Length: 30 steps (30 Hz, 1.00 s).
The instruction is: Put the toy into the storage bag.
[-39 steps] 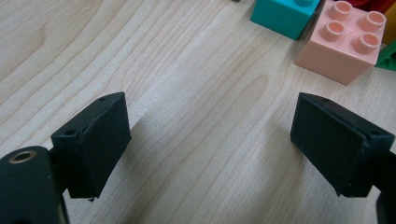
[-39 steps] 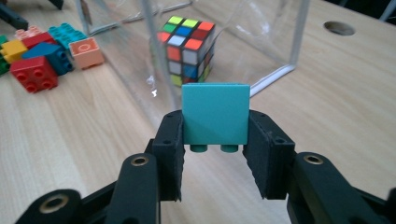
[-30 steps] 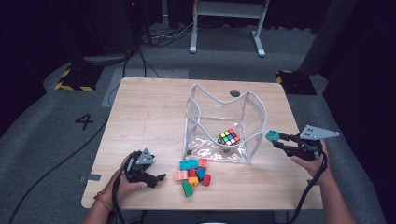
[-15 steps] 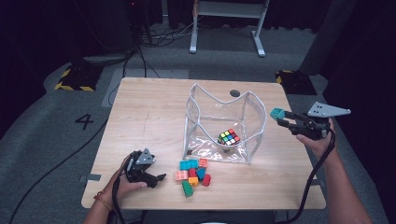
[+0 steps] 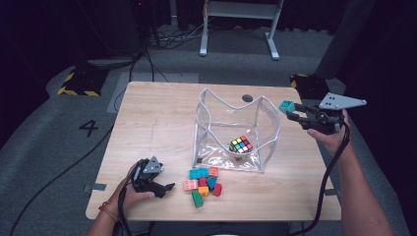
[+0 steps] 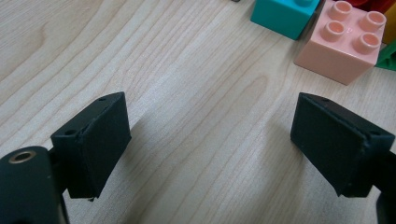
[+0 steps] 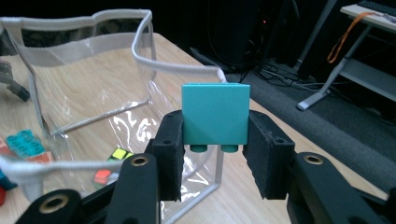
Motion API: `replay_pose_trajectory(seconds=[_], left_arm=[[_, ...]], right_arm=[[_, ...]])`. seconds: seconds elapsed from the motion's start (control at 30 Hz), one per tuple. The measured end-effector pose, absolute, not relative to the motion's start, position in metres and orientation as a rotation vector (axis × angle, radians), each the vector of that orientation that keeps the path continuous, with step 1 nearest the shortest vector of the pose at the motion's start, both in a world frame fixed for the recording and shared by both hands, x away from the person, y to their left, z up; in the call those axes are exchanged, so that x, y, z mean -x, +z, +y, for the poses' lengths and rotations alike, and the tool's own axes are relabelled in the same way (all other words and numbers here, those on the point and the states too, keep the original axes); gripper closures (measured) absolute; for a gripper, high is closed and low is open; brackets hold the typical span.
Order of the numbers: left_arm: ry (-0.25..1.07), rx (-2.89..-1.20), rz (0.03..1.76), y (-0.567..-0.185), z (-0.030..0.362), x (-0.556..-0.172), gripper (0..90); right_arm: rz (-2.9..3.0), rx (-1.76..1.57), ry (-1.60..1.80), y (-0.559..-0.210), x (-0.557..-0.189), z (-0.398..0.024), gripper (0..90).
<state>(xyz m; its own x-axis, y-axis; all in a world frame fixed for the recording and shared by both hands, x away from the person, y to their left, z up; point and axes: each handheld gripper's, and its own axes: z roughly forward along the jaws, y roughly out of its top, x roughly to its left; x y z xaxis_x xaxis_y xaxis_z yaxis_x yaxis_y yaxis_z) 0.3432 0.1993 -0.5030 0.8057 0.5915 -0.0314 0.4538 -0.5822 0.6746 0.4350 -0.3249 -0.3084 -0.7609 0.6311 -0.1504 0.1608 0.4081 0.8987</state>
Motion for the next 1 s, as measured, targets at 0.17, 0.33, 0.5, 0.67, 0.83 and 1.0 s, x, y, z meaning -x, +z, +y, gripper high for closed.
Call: replay_pose_trajectory(seconds=[0.17,0.33,0.5,0.67,0.83,1.0], left_arm=[[0.258,-2.295,0.761,-0.503,0.199,-0.345,11.9],[0.259,-2.296,0.761,-0.503,0.199,-0.345,11.9],[0.259,-2.296,0.762,-0.503,0.199,-0.345,11.9],[0.260,-2.296,0.761,-0.503,0.199,-0.345,11.9],[0.259,-2.295,0.760,-0.503,0.199,-0.345,11.9],[0.258,-2.294,0.761,-0.503,0.199,-0.345,12.0]], right_arm=[[2.196,-0.656,1.350,-0.300,-0.439,-0.311,59.5],[2.231,-0.594,1.371,-0.294,-0.442,-0.286,59.5],[2.266,-0.562,1.350,-0.294,-0.443,-0.269,59.5],[2.338,-0.461,1.363,-0.298,-0.444,-0.248,59.5],[2.438,-0.408,1.310,-0.303,-0.444,-0.230,59.5],[2.562,-0.383,1.138,-0.312,-0.453,-0.217,59.5]])
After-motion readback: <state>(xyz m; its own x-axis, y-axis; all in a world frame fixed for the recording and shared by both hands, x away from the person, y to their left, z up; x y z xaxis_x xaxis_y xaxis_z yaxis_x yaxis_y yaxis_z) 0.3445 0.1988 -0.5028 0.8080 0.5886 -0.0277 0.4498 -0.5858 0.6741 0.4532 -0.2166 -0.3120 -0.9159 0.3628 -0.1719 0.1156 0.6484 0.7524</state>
